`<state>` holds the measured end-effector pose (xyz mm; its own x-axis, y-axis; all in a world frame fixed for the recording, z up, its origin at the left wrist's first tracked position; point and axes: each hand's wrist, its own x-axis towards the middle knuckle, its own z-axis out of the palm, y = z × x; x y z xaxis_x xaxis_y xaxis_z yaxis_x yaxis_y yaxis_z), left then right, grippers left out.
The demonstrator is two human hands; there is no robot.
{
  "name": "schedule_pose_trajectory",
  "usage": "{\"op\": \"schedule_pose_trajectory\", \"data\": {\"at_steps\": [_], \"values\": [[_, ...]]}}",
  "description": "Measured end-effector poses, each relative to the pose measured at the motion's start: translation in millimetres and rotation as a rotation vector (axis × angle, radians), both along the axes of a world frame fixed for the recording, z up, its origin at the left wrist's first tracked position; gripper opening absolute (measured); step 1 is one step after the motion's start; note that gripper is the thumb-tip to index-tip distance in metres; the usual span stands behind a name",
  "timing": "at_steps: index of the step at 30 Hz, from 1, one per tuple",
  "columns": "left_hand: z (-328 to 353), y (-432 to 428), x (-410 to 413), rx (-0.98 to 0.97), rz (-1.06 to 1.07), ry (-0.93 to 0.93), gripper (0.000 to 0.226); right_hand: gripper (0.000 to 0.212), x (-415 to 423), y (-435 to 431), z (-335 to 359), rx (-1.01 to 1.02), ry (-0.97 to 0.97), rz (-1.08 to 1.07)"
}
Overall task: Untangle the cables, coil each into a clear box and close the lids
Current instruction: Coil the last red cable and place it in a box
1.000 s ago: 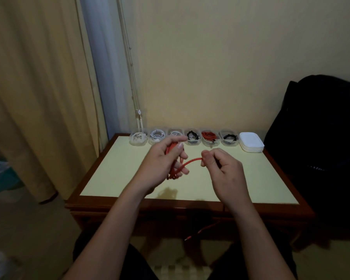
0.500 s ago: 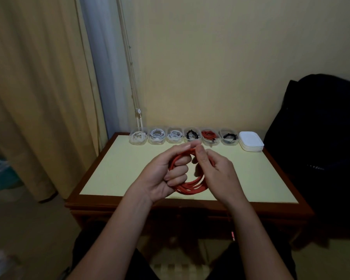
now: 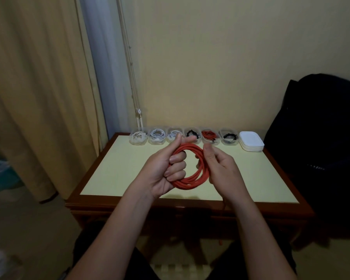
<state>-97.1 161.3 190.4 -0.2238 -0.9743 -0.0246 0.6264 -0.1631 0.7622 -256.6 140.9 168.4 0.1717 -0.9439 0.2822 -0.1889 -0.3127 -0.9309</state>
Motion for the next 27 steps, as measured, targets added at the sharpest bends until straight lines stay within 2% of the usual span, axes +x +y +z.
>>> {"op": "schedule_pose_trajectory", "data": {"at_steps": [3,7,13,21,24,27], "values": [[1,-4,13,0.017,0.056,0.122,0.028,0.034,-12,-10,-12,0.0,0.033,-0.041],[3,-9,38,0.012,0.084,0.299,0.029,0.016,-28,-18,-27,-0.057,0.11,-0.066],[4,-14,71,-0.046,0.098,0.461,0.027,0.014,-40,-23,-51,-0.112,0.268,-0.136],[4,-16,79,-0.033,0.068,0.596,0.026,0.011,-33,-27,-85,-0.005,0.46,-0.135],[-1,-16,76,0.0,0.013,0.647,0.018,0.009,-27,-25,-88,0.061,0.28,-0.195],[-3,-14,63,0.055,0.033,0.571,0.012,0.006,-17,-20,-77,0.206,-0.168,-0.239]]}}
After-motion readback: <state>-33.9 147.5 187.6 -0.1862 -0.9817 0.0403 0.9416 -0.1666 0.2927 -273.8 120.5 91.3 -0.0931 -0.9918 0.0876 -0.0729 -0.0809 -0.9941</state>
